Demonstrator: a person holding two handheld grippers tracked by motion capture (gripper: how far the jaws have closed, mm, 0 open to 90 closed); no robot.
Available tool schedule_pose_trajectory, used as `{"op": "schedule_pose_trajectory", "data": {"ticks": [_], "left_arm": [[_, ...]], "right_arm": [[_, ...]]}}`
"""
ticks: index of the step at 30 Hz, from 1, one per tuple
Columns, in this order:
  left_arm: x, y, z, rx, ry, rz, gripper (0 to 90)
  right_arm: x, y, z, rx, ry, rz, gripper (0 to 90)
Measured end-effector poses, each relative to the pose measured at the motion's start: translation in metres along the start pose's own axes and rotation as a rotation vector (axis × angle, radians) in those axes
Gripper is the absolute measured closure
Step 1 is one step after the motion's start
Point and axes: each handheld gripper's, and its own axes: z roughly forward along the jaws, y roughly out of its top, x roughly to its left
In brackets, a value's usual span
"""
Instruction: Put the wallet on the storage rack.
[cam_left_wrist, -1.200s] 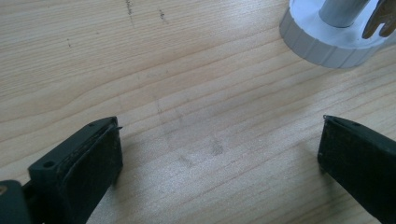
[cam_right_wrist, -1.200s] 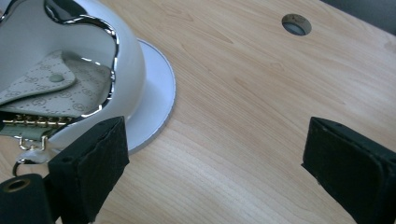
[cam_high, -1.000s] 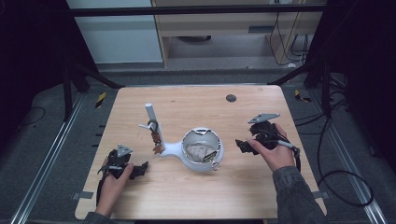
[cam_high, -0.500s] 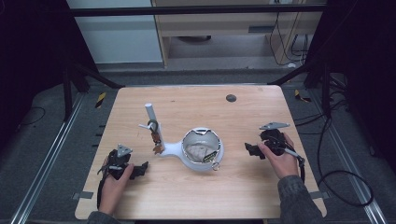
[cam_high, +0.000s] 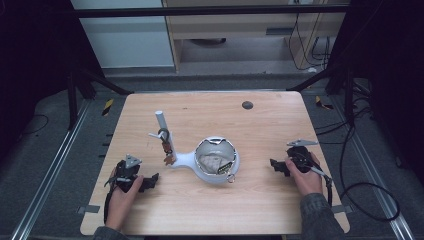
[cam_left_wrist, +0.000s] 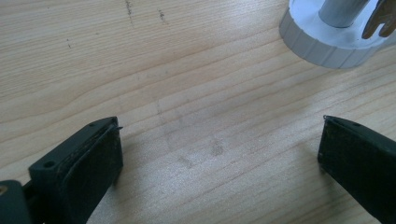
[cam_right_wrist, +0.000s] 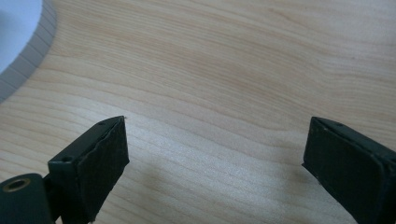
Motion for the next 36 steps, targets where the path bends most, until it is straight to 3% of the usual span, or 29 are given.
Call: {"op": "schedule_pose_trajectory", "data": {"ticks": [12,20,28,36], "left_arm": [[0.0,0.0,0.0,0.0,0.0,0.0,0.0],[0.0,0.0,0.0,0.0,0.0,0.0,0.0],[0.0,0.0,0.0,0.0,0.0,0.0,0.0],[0.0,0.001,0.0,0.002,0.0,0.001,0.0]], "right_arm": [[-0.002,-0.006,0.011,-0.009,-0.025,0.03,5.3],[0.004,-0.01,0.015,-0.037,-0.073,-0.003,2.7],[0.01,-0.013,0.013,-0.042,-0.069,0.001,2.8],[0.018,-0.021,0.006,-0.035,-0.071,-0.031,2.7]]}}
